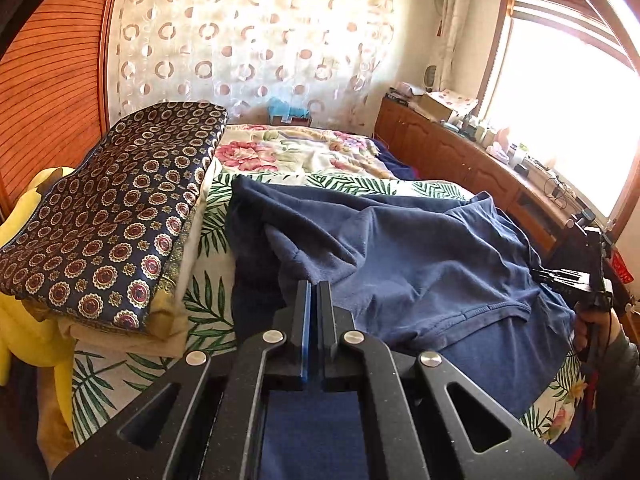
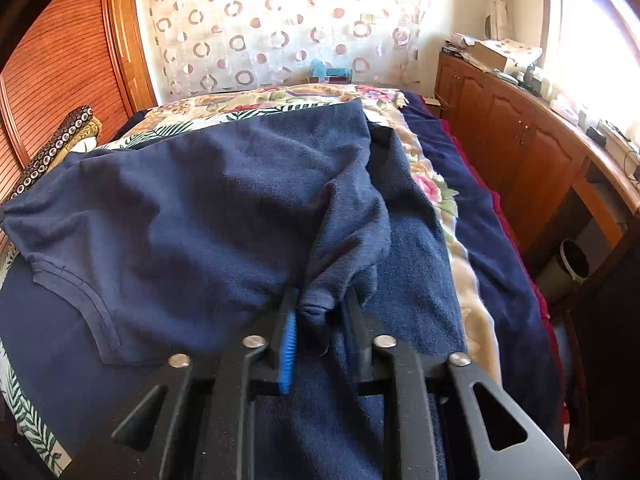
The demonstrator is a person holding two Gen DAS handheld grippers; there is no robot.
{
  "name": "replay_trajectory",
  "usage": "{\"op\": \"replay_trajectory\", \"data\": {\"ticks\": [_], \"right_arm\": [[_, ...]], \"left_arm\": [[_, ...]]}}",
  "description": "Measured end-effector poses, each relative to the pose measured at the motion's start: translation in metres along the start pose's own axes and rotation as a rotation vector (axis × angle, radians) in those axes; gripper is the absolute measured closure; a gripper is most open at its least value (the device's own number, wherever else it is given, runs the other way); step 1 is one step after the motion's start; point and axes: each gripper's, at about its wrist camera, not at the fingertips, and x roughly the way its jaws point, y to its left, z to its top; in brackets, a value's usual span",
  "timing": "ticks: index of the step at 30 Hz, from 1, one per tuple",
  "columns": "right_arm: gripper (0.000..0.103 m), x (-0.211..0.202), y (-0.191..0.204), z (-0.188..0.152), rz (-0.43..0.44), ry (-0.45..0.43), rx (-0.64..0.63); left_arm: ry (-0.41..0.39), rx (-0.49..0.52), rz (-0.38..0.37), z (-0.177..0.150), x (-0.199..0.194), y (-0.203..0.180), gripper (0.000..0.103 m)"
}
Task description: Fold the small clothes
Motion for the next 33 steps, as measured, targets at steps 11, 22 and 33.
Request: {"op": "replay_trajectory", "data": {"ticks": [11, 22, 33], "right_arm": [[0.096, -0.065, 0.001, 0.012, -0.026, -0.189, -0.021], [0.097, -0.133, -0.01, -0.036, -0.011, -0.22, -0.043], [0.096, -0.098, -0.019, -0.085, 0.026, -0.098, 0.027]], "left_arm": [[-0.131, 0.007, -0.028, 0.01, -0.048, -0.012, 0.1], [-0.102, -0.024, 0.006, -0.028, -0.065, 0.007, 0.1], [0.029, -0.019, 0.042, -0.065, -0.039, 0.009, 0.1]]}}
